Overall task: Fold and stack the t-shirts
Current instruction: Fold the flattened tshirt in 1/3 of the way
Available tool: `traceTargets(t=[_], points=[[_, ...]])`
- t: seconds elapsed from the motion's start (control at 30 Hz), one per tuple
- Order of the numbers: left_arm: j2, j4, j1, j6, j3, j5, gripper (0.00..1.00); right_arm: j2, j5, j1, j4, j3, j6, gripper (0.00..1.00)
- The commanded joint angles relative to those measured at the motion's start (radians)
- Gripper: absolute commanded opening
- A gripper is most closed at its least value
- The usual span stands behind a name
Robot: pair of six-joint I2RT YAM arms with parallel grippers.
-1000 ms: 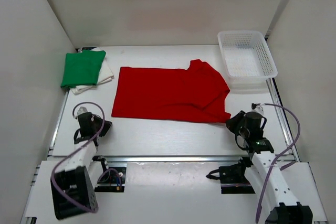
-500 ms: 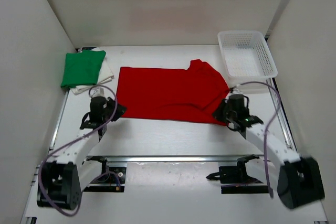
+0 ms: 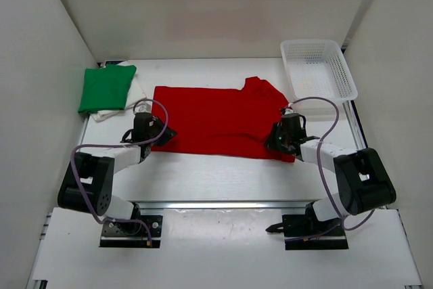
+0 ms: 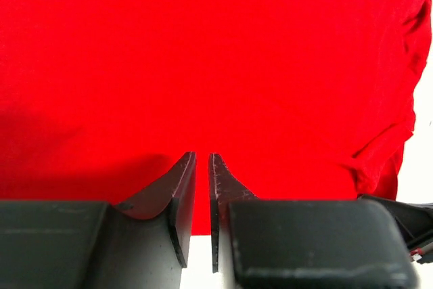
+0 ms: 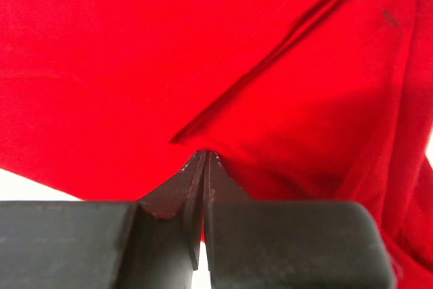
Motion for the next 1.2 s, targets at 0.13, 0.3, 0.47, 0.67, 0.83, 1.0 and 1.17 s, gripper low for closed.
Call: traceTargets(t=[0.13, 0.3, 0.47, 0.67, 0.83, 1.0, 1.17], points=[[-0.024, 0.109, 0.087, -0.033, -0.127, 0.024, 0.23, 0.065, -0.011, 0.003, 0.086, 0.073, -0.014, 0.00], [-0.082, 0.120, 0.144, -0.035, -0.212, 0.021, 0.24, 0.114, -0.011, 0.023, 0.068, 0.130, -0.010, 0.00], [-0.110, 0.114, 0.153, -0.033, -0.230, 0.030, 0.24, 0.223, -0.054, 0.008, 0.114, 0.221, 0.024, 0.00], [-0.208, 0.030, 0.107, -0.015, -0.190, 0.001, 0.25, 0.386, -0.134, 0.036, -0.054, 0.677, -0.023, 0.01], [-0.285, 0.031, 0.051, -0.016, -0.189, -0.052, 0.27, 0.258, 0.046, 0.110, -0.105, 0.572, -0.097, 0.00], [-0.161, 0.054, 0.009, -0.009, -0.112, -0.046, 0.27, 0.148, -0.031, 0.106, 0.016, 0.297, -0.049, 0.00], [0.003, 0.065, -0.006, -0.002, -0.038, -0.011, 0.25, 0.143, -0.020, 0.175, 0.033, 0.187, -0.040, 0.00]])
